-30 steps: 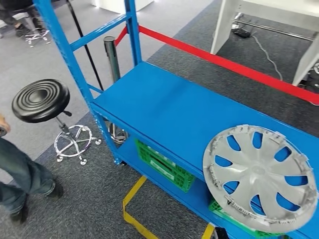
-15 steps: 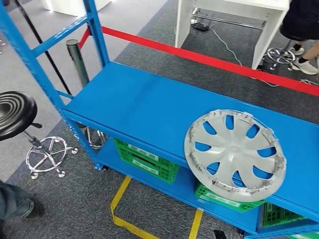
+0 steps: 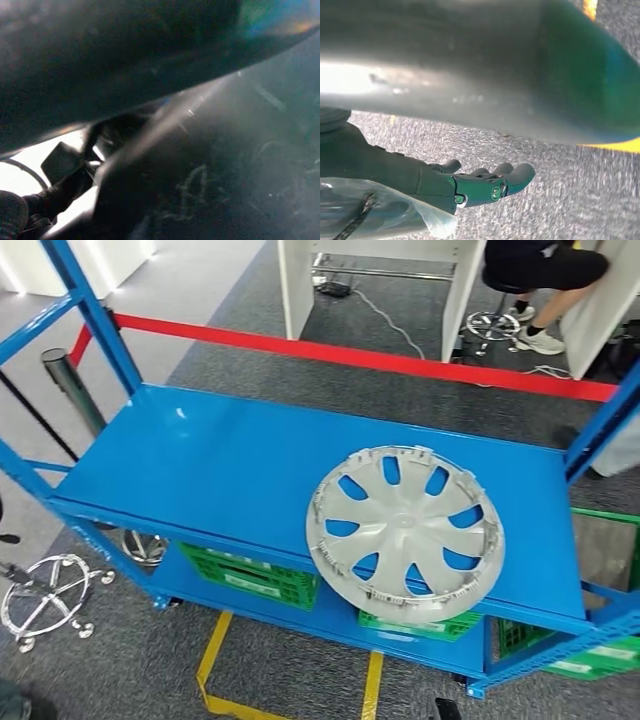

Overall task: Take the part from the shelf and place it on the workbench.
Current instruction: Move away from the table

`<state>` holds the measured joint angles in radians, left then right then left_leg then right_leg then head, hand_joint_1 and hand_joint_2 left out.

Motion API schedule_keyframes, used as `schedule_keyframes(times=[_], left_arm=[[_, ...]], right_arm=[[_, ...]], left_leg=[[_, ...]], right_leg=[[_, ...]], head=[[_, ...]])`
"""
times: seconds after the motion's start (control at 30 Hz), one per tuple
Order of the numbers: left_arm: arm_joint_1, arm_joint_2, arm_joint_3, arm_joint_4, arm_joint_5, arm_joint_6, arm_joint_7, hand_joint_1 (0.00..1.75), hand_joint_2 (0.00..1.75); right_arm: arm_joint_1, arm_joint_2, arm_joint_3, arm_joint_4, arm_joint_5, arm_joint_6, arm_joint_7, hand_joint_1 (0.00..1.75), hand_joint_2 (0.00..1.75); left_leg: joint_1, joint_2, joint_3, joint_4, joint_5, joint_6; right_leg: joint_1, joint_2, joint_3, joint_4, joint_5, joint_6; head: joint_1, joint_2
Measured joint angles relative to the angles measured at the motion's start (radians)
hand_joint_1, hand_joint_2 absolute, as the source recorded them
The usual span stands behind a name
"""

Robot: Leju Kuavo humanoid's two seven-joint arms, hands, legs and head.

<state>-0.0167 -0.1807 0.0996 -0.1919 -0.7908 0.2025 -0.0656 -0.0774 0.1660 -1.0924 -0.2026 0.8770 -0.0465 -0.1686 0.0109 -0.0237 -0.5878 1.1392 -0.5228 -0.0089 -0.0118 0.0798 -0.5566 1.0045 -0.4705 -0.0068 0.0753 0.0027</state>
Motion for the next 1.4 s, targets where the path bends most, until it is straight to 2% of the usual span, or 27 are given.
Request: schedule_keyframes(times=[0.07, 0.1, 0.17, 0.2, 0.27, 0.33, 0.4, 0.43, 0.47, 0.53, 0.6, 0.63, 0.7, 0.77, 0.83, 0.9, 0.93, 0.97, 1.03, 1.1, 1.17, 1.2, 1.23, 1.27, 1.3, 1.33, 1.4], left_arm=[[0.000, 0.000, 0.000, 0.000, -0.001, 0.004, 0.000, 0.00, 0.00], [0.000, 0.001, 0.000, 0.000, -0.002, 0.006, 0.000, 0.00, 0.00], [-0.001, 0.000, 0.000, 0.000, -0.003, 0.009, 0.001, 0.00, 0.00], [-0.001, -0.001, 0.000, 0.000, -0.003, 0.011, 0.001, 0.00, 0.00], [-0.002, -0.004, 0.000, 0.000, -0.005, 0.013, 0.001, 0.00, 0.00], [0.000, -0.006, 0.000, 0.000, -0.006, 0.014, 0.002, 0.00, 0.00], [0.002, -0.006, 0.000, 0.000, -0.006, 0.013, 0.004, 0.00, 0.00], [0.002, -0.006, 0.000, 0.000, -0.005, 0.012, 0.006, 0.00, 0.00], [0.001, -0.006, 0.000, 0.000, -0.005, 0.010, 0.007, 0.00, 0.00], [0.000, -0.006, 0.000, 0.000, -0.005, 0.008, 0.009, 0.00, 0.00], [-0.001, -0.006, 0.000, 0.000, -0.005, 0.007, 0.010, 0.00, 0.00], [-0.002, -0.006, 0.000, 0.000, -0.005, 0.007, 0.010, 0.00, 0.00], [-0.005, -0.006, 0.000, 0.000, -0.005, 0.007, 0.010, 0.00, 0.00], [-0.006, -0.006, 0.000, 0.000, -0.005, 0.007, 0.010, 0.00, 0.00], [-0.005, -0.005, 0.000, 0.000, -0.005, 0.007, 0.011, 0.00, 0.00], [-0.004, -0.003, 0.000, 0.000, -0.005, 0.007, 0.012, 0.00, 0.00], [-0.003, -0.003, 0.000, 0.000, -0.004, 0.007, 0.013, 0.00, 0.00], [-0.003, -0.002, 0.000, 0.000, -0.003, 0.006, 0.013, 0.00, 0.00], [-0.004, -0.001, 0.000, 0.000, 0.000, 0.002, 0.012, 0.00, 0.00], [-0.004, 0.000, 0.000, 0.000, 0.005, 0.000, 0.007, 0.00, 0.87], [-0.005, 0.001, 0.000, 0.000, 0.010, -0.003, 0.001, 0.00, 1.75], [-0.006, 0.001, 0.000, 0.000, 0.012, -0.006, -0.001, 0.00, 1.75], [-0.006, 0.001, 0.000, 0.000, 0.015, -0.012, 0.000, 0.00, 1.75], [-0.005, 0.001, 0.000, 0.000, 0.020, -0.020, 0.003, 0.00, 1.75], [-0.004, 0.002, 0.000, 0.000, 0.028, -0.028, 0.007, 0.00, 1.31], [-0.002, 0.004, 0.000, -0.001, 0.039, -0.035, 0.011, 0.00, 0.87], [0.002, 0.011, 0.000, -0.004, 0.069, -0.045, 0.016, 0.00, 0.00]], right_arm=[[-0.002, 0.000, 0.000, 0.000, 0.000, 0.000, 0.000, 0.00, 0.00], [-0.004, 0.001, 0.000, 0.000, 0.000, 0.000, 0.000, 0.00, 0.00], [-0.002, 0.001, -0.002, 0.000, 0.000, 0.000, 0.000, 0.00, 0.00], [0.000, 0.000, -0.004, 0.000, 0.000, 0.000, 0.000, 0.00, 0.00], [0.003, 0.000, -0.007, 0.000, 0.000, -0.001, 0.000, 0.00, 0.00], [-0.001, 0.000, -0.008, 0.000, 0.001, -0.001, 0.000, 0.00, 0.00], [-0.003, 0.000, -0.008, 0.000, 0.002, 0.000, 0.000, 0.00, 0.00], [-0.001, 0.000, -0.008, 0.000, 0.003, 0.000, 0.000, 0.00, 0.00], [0.000, -0.001, -0.008, 0.000, 0.003, 0.000, 0.000, 0.00, 0.00], [0.002, -0.001, -0.008, 0.000, 0.004, 0.000, 0.001, 0.00, 0.00], [-0.002, 0.000, -0.008, 0.000, 0.005, 0.000, 0.000, 0.00, 0.00], [-0.004, 0.000, -0.008, 0.000, 0.005, 0.000, 0.000, 0.00, 0.00], [-0.003, 0.000, -0.008, 0.000, 0.005, 0.000, 0.000, 0.00, 0.00], [-0.002, 0.000, -0.008, 0.000, 0.005, 0.000, 0.000, 0.00, 0.00], [-0.003, 0.000, -0.009, 0.000, 0.005, 0.000, 0.001, 0.00, 0.00], [-0.004, 0.000, -0.009, 0.000, 0.005, 0.001, 0.001, 0.00, 0.00], [-0.003, 0.000, -0.009, 0.000, 0.006, 0.001, 0.001, 0.00, 0.00], [-0.002, 0.000, -0.009, 0.000, 0.006, 0.001, 0.001, 0.00, 0.00], [-0.002, 0.000, -0.009, 0.000, 0.006, 0.003, 0.000, 0.00, 0.00], [-0.004, 0.001, -0.009, 0.000, 0.006, 0.008, -0.006, 0.00, 0.00], [-0.003, 0.001, -0.009, 0.000, 0.008, 0.013, -0.010, 0.00, 0.87], [-0.001, 0.001, -0.009, 0.001, 0.009, 0.017, -0.007, 0.00, 1.31], [0.002, 0.001, -0.009, 0.001, 0.010, 0.021, -0.004, 0.00, 1.75], [0.005, 0.001, -0.005, 0.001, 0.007, 0.027, 0.000, 0.00, 1.75], [0.007, 0.000, 0.002, 0.000, 0.001, 0.033, 0.004, 0.00, 1.75], [0.009, -0.002, 0.015, 0.000, -0.008, 0.037, 0.006, 0.00, 1.31], [0.018, -0.006, 0.050, 0.001, -0.040, 0.041, 0.014, 0.00, 0.44]], left_leg=[[0.000, -0.042, 0.045, -0.110, 0.042, 0.014], [-0.002, -0.053, 0.054, -0.133, 0.045, 0.017], [-0.004, -0.042, 0.057, -0.144, 0.044, 0.018], [-0.003, -0.031, 0.058, -0.150, 0.048, 0.021], [0.000, -0.006, 0.061, -0.165, 0.057, 0.029], [0.000, 0.024, 0.060, -0.169, 0.059, 0.034], [-0.001, 0.057, 0.057, -0.168, 0.059, 0.035], [-0.001, 0.072, 0.057, -0.167, 0.058, 0.034], [0.000, 0.085, 0.056, -0.166, 0.057, 0.032], [0.000, 0.106, 0.057, -0.159, 0.052, 0.024], [-0.004, 0.123, 0.058, -0.150, 0.044, 0.010], [-0.006, 0.130, 0.060, -0.148, 0.043, 0.004], [-0.004, 0.145, 0.067, -0.148, 0.040, -0.007], [0.001, 0.117, 0.061, -0.119, 0.010, -0.018], [0.004, 0.060, 0.017, -0.009, -0.059, -0.024], [0.003, 0.034, -0.040, 0.120, -0.110, -0.023], [0.002, 0.031, -0.053, 0.144, -0.108, -0.020], [0.001, 0.028, -0.046, 0.124, -0.083, -0.015], [-0.002, 0.000, 0.007, -0.005, -0.003, 0.001], [-0.003, -0.041, 0.050, -0.114, 0.039, 0.015], [-0.005, -0.052, 0.058, -0.140, 0.038, 0.020], [-0.004, -0.046, 0.060, -0.148, 0.040, 0.021], [-0.002, -0.039, 0.063, -0.155, 0.044, 0.023], [0.000, -0.031, 0.065, -0.163, 0.050, 0.026], [0.002, -0.021, 0.067, -0.171, 0.054, 0.028], [0.001, -0.011, 0.067, -0.173, 0.056, 0.030], [0.000, 0.011, 0.066, -0.173, 0.056, 0.031]], right_leg=[[0.001, 0.025, -0.004, 0.002, 0.002, 0.004], [-0.001, 0.035, -0.008, 0.003, 0.004, 0.009], [-0.004, 0.054, -0.020, 0.001, 0.009, 0.022], [-0.006, 0.051, -0.025, 0.002, 0.010, 0.027], [-0.003, 0.005, -0.050, 0.037, -0.018, 0.036], [-0.002, -0.054, -0.103, 0.150, -0.083, 0.043], [-0.004, -0.071, -0.154, 0.262, -0.129, 0.051], [-0.006, -0.075, -0.155, 0.273, -0.125, 0.054], [-0.009, -0.081, -0.135, 0.244, -0.103, 0.058], [-0.010, -0.115, -0.054, 0.108, -0.049, 0.059], [-0.008, -0.144, 0.001, 0.015, -0.027, 0.048], [-0.006, -0.148, 0.004, 0.006, -0.030, 0.039], [-0.006, -0.127, 0.000, 0.006, -0.028, 0.024], [-0.008, -0.106, 0.003, 0.003, -0.022, 0.010], [-0.010, -0.083, 0.002, 0.002, -0.016, 0.001], [-0.006, -0.055, 0.000, 0.002, -0.014, -0.002], [-0.004, -0.040, 0.000, 0.002, -0.014, -0.003], [-0.002, -0.025, 0.001, 0.003, -0.014, -0.003], [0.000, 0.004, 0.005, 0.002, -0.013, -0.002], [0.002, 0.026, 0.002, 0.004, -0.012, 0.002], [-0.001, 0.041, -0.005, 0.003, -0.009, 0.012], [-0.003, 0.046, -0.010, 0.001, -0.007, 0.019], [-0.002, 0.033, -0.015, 0.004, -0.010, 0.024], [-0.001, 0.010, -0.026, 0.022, -0.023, 0.028], [0.001, -0.019, -0.045, 0.060, -0.047, 0.032], [0.001, -0.048, -0.073, 0.118, -0.080, 0.034], [0.000, -0.070, -0.132, 0.248, -0.138, 0.041]], head=[[0.000, 0.000], [0.001, 0.000], [0.001, 0.000], [0.001, 0.000], [0.006, 0.000], [0.012, 0.000], [0.014, 0.000], [0.014, 0.000], [0.014, 0.000], [0.014, 0.000], [0.012, 0.000], [0.012, 0.000], [0.010, 0.000], [0.007, 0.000], [0.002, 0.000], [0.001, 0.000], [0.001, 0.000], [0.002, 0.000], [0.002, 0.000], [0.002, 0.000], [0.000, 0.000], [-0.002, 0.000], [-0.001, 0.000], [0.002, 0.000], [0.006, 0.000], [0.010, 0.000], [0.013, 0.000]])
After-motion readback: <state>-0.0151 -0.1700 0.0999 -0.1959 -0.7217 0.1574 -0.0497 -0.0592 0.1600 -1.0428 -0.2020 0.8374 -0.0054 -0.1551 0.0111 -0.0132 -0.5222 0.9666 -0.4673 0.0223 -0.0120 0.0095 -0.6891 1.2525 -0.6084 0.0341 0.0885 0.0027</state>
